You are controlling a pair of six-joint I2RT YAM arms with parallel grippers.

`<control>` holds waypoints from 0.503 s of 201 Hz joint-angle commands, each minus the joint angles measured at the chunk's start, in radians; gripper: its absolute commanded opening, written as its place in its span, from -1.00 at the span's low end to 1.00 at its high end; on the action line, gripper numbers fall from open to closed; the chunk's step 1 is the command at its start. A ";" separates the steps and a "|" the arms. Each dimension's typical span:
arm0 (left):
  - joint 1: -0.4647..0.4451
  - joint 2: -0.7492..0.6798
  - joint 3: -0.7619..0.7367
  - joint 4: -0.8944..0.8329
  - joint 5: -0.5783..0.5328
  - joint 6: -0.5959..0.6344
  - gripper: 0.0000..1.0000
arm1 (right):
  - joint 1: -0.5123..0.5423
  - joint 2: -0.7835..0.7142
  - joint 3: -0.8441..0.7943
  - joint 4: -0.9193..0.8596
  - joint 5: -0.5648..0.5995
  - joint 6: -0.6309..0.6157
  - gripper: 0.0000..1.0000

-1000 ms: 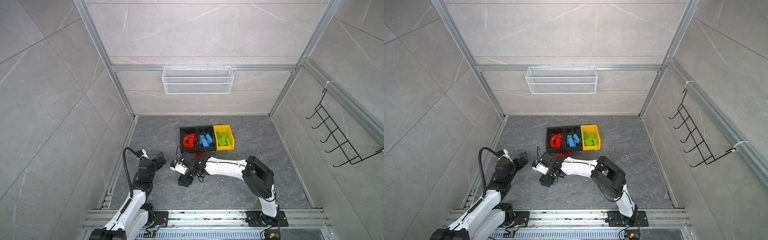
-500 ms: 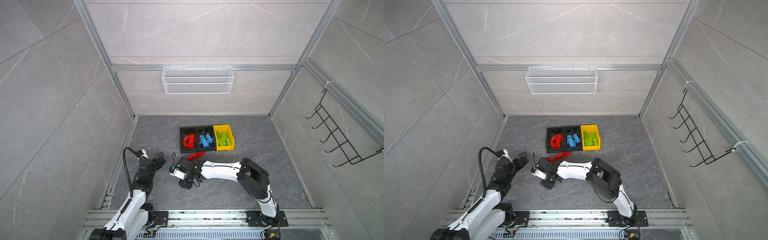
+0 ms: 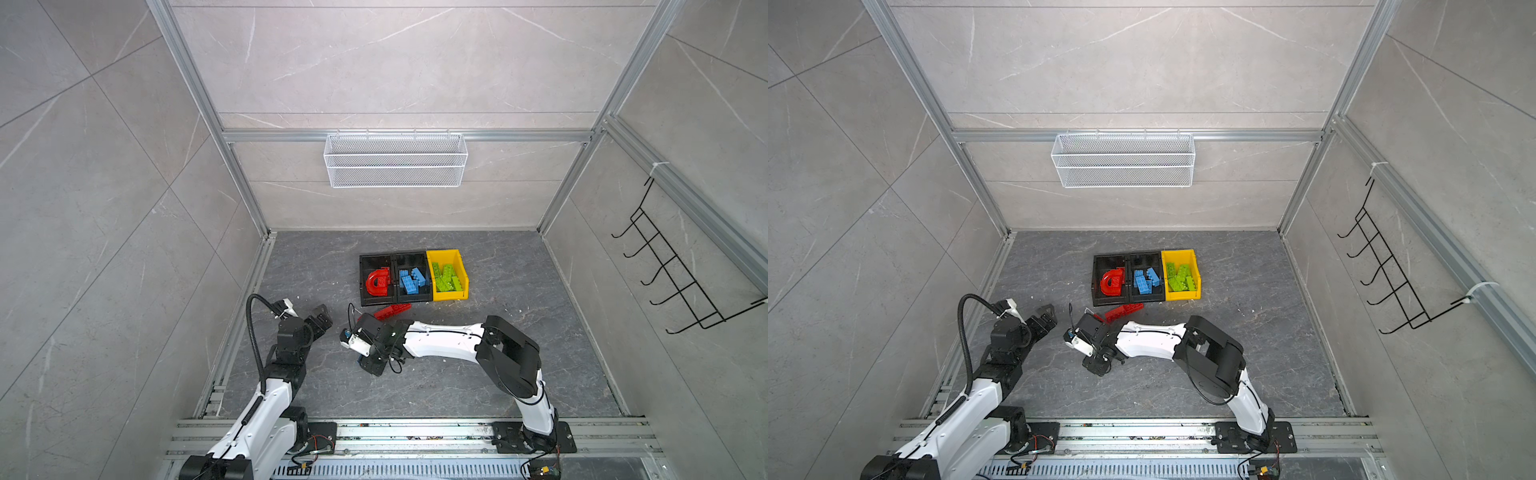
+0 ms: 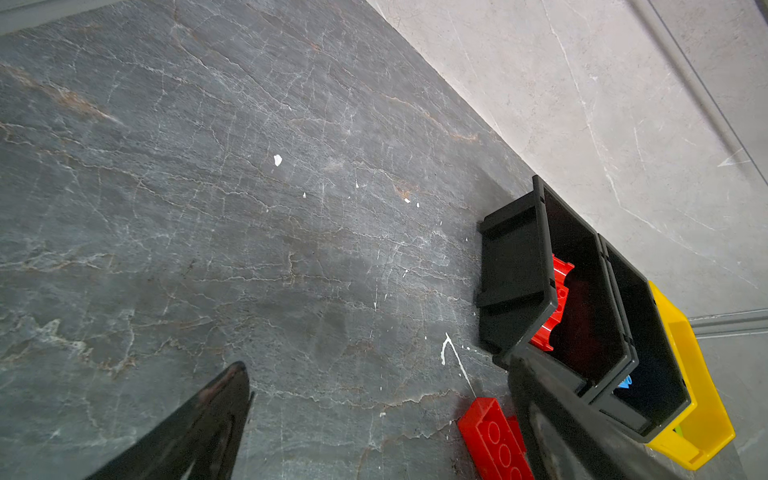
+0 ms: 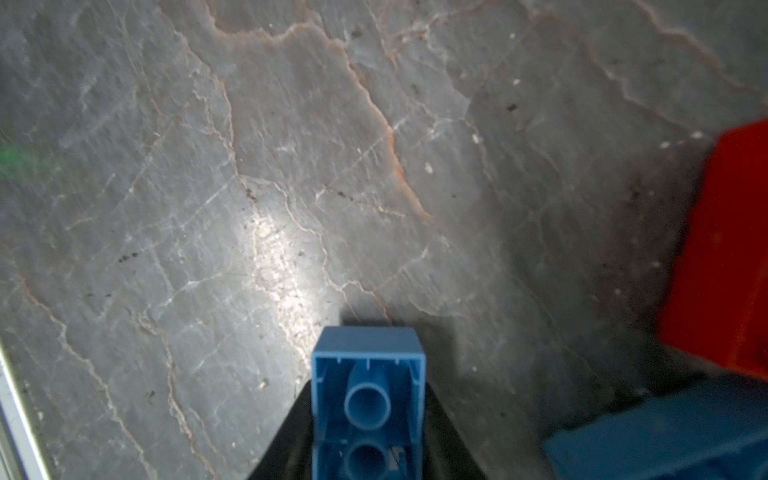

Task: Sort the legos into containers by color
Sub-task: 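Lower the right gripper onto the light-blue brick and grasp it, then carry the light-blue brick into the black bin beside the yellow bin and release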

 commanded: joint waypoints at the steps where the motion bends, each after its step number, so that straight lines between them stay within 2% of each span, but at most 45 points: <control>1: 0.006 -0.001 0.008 0.020 -0.017 -0.003 0.99 | -0.053 -0.091 -0.031 0.071 -0.046 0.039 -0.39; 27: 0.006 0.004 0.007 0.025 -0.014 -0.002 0.99 | -0.122 -0.149 -0.064 0.126 -0.087 0.049 -0.42; 55: 0.006 0.014 0.013 0.025 -0.005 0.002 0.99 | -0.249 -0.198 -0.106 0.210 -0.150 0.091 -0.43; 101: 0.006 0.043 0.023 0.038 0.019 0.009 0.99 | -0.424 -0.187 -0.082 0.298 -0.167 0.172 -0.42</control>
